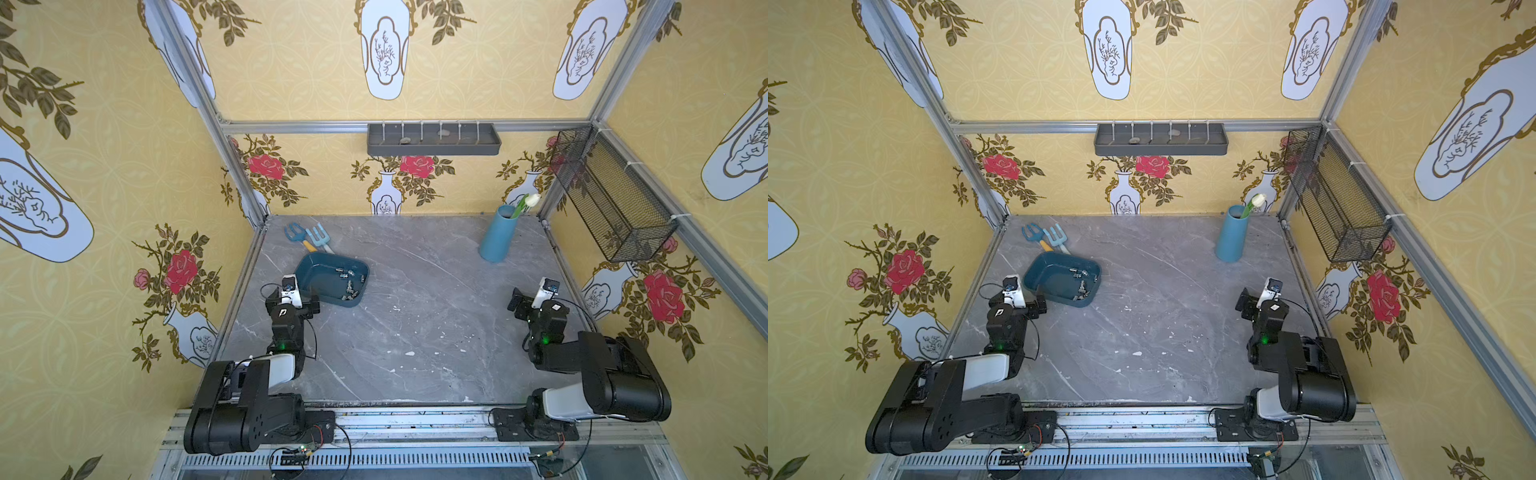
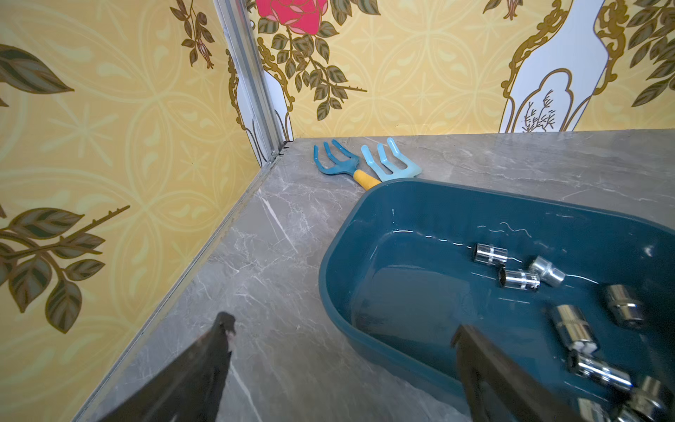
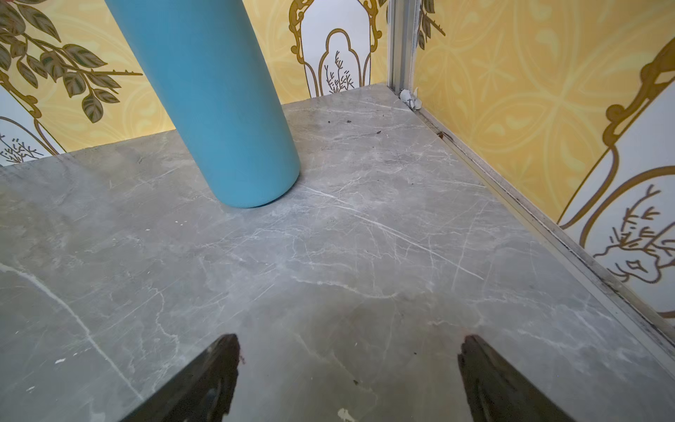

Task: Take out the socket from the storage box
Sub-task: Move the storage box to the center of the board.

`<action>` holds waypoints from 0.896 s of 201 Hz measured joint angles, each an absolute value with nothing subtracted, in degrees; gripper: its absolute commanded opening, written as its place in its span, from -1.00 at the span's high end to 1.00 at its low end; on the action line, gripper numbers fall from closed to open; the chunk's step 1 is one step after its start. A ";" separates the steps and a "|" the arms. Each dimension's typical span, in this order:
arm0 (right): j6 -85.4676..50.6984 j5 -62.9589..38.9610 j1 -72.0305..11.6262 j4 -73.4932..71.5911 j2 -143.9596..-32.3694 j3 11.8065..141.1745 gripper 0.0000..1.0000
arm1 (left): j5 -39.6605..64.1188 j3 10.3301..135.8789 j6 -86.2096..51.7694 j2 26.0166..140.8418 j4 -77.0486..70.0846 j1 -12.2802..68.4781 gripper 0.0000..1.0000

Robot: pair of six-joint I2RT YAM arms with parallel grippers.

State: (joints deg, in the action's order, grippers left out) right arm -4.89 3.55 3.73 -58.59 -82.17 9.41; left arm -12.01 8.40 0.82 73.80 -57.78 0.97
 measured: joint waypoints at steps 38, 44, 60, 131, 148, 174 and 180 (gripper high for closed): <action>-4.89 3.55 3.73 -58.59 -82.17 9.41 -0.95 | -12.01 8.40 0.82 73.80 -57.78 0.93 -1.00; -4.89 3.55 3.73 -58.59 -82.17 9.41 -0.95 | -12.01 8.40 0.82 73.80 -57.78 0.93 -1.00; -4.89 3.55 3.73 -58.59 -82.17 9.41 -0.95 | -12.01 8.40 0.82 73.80 -57.78 0.93 -1.00; -4.89 3.57 3.73 -58.57 -82.02 9.39 -0.95 | -11.29 8.10 0.91 73.30 -57.80 0.93 -1.00; -4.91 3.84 3.73 -57.25 -79.79 9.50 -0.95 | -10.15 7.49 1.10 71.31 -57.58 1.15 -1.00; -4.97 5.39 3.31 -49.01 -72.62 13.21 -0.95 | -10.13 7.35 1.32 63.88 -53.39 1.89 -1.00; -5.13 6.04 3.09 -46.98 -70.85 14.44 -0.95 | -10.55 8.12 1.41 61.69 -51.24 2.13 -1.00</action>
State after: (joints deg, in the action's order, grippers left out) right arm -5.13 6.04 3.09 -46.98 -70.85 14.44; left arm -10.55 8.12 1.41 61.69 -51.24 2.13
